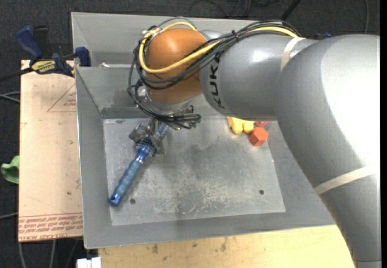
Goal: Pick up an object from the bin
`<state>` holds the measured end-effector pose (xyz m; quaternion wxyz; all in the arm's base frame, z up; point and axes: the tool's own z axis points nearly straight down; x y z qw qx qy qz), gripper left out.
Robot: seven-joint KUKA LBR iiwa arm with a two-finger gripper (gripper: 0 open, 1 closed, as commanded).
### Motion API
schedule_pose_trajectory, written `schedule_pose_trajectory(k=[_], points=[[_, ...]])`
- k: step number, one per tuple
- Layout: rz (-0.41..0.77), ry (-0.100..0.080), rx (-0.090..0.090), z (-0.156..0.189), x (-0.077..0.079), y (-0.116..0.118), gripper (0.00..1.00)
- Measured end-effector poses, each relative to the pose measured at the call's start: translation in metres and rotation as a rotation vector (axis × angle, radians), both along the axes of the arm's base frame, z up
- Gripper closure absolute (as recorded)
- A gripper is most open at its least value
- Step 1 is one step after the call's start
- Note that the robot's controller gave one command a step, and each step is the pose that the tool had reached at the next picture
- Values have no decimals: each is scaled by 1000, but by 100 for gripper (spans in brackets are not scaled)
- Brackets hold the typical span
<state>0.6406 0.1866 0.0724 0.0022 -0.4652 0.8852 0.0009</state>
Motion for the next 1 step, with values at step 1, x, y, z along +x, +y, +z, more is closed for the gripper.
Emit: schedule_pose_trajectory(k=[1], points=[[-7,-6,0,124,-29,-23,100]])
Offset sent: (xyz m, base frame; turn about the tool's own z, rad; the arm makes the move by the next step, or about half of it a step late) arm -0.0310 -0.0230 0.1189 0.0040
